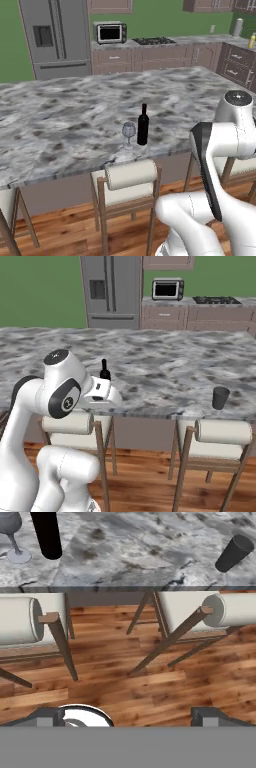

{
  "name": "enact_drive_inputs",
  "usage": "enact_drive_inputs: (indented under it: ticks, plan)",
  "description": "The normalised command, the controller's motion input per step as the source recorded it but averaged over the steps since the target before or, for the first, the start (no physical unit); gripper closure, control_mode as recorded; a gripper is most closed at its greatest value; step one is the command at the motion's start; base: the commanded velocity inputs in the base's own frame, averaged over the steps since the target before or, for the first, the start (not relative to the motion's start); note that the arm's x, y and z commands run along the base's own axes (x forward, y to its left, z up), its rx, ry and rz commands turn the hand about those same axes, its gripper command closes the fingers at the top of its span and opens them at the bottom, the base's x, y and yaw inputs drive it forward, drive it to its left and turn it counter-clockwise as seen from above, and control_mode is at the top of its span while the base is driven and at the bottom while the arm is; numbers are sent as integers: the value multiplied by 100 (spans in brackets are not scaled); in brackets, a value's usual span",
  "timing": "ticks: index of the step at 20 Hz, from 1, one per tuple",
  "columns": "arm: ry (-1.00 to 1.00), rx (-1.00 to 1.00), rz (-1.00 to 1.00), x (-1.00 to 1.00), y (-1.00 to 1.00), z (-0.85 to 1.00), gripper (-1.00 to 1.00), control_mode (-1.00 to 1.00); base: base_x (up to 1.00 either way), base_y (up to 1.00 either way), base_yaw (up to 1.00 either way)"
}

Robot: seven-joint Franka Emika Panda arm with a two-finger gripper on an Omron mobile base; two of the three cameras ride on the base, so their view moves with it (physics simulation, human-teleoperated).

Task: There is a wine glass and glass cup on the dining counter. Place the wine bottle next to the wine glass and the juice bottle next to the glass cup.

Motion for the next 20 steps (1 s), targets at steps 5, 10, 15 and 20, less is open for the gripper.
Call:
enact_drive_inputs:
  ticks: [5,10,15,20]
  plan:
    - [0,0,0,0,0,0,-100,100,-8,-58,-1]
    - [0,0,0,0,0,0,-100,100,4,-33,-56]
    - [0,0,0,0,0,0,-100,100,2,-8,-81]
    - [0,0,0,0,0,0,-100,100,1,-7,-82]
